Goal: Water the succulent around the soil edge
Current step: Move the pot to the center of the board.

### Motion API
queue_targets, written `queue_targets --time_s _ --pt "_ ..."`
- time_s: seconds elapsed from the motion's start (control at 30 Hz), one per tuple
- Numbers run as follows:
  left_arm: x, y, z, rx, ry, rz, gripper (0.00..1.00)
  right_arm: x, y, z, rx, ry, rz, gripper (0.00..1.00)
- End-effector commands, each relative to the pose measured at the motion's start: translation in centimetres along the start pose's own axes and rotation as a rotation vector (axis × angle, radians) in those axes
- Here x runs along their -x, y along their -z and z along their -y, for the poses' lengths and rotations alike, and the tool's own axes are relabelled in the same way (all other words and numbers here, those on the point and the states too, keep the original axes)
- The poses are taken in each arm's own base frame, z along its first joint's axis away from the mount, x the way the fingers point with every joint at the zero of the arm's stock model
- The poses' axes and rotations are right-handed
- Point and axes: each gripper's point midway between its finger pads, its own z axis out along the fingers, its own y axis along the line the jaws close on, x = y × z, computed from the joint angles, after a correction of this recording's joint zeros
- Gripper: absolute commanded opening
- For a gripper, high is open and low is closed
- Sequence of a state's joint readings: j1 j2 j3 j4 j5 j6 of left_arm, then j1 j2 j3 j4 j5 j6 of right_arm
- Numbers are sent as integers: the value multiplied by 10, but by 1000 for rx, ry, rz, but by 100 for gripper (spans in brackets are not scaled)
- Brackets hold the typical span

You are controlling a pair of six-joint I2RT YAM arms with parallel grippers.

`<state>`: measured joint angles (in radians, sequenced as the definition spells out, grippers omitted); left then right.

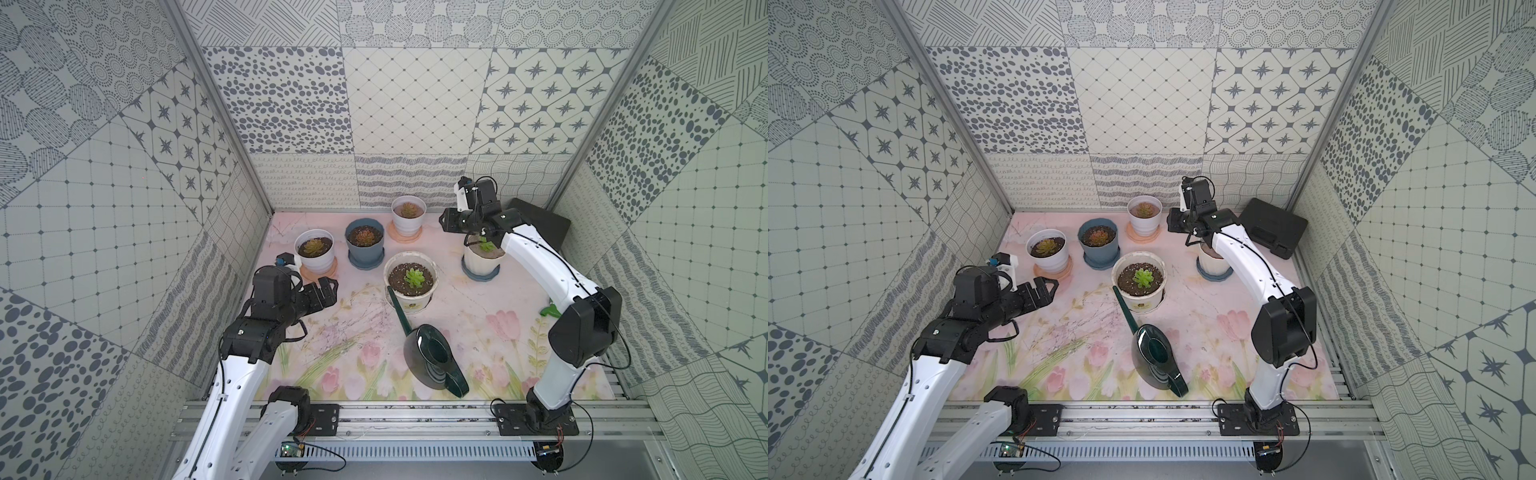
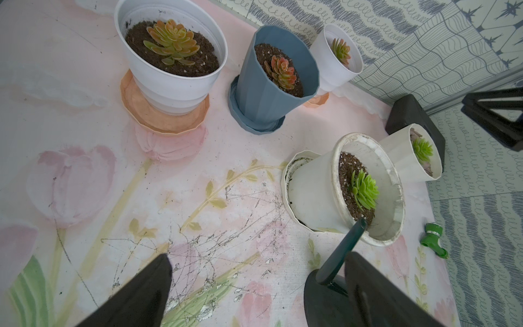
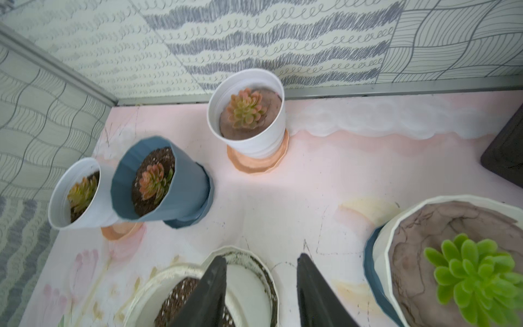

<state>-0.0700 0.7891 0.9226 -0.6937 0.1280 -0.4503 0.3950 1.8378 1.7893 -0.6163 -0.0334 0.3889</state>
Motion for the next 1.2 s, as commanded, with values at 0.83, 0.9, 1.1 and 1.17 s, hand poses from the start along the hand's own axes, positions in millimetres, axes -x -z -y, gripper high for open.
queue_targets --time_s 0.83,0.9,1.1,1.17 --pt "-8 -2 10 -69 8 -48 99 20 -171 12 77 -243 -24 42" --pt "-8 -2 10 -69 11 -50 100 16 -176 12 88 -251 -38 39" --pt "-8 -1 11 -73 11 -49 100 8 -189 8 122 -286 -65 38" --pt "-8 -1 11 -75 11 -48 100 7 -190 9 119 -292 -65 37"
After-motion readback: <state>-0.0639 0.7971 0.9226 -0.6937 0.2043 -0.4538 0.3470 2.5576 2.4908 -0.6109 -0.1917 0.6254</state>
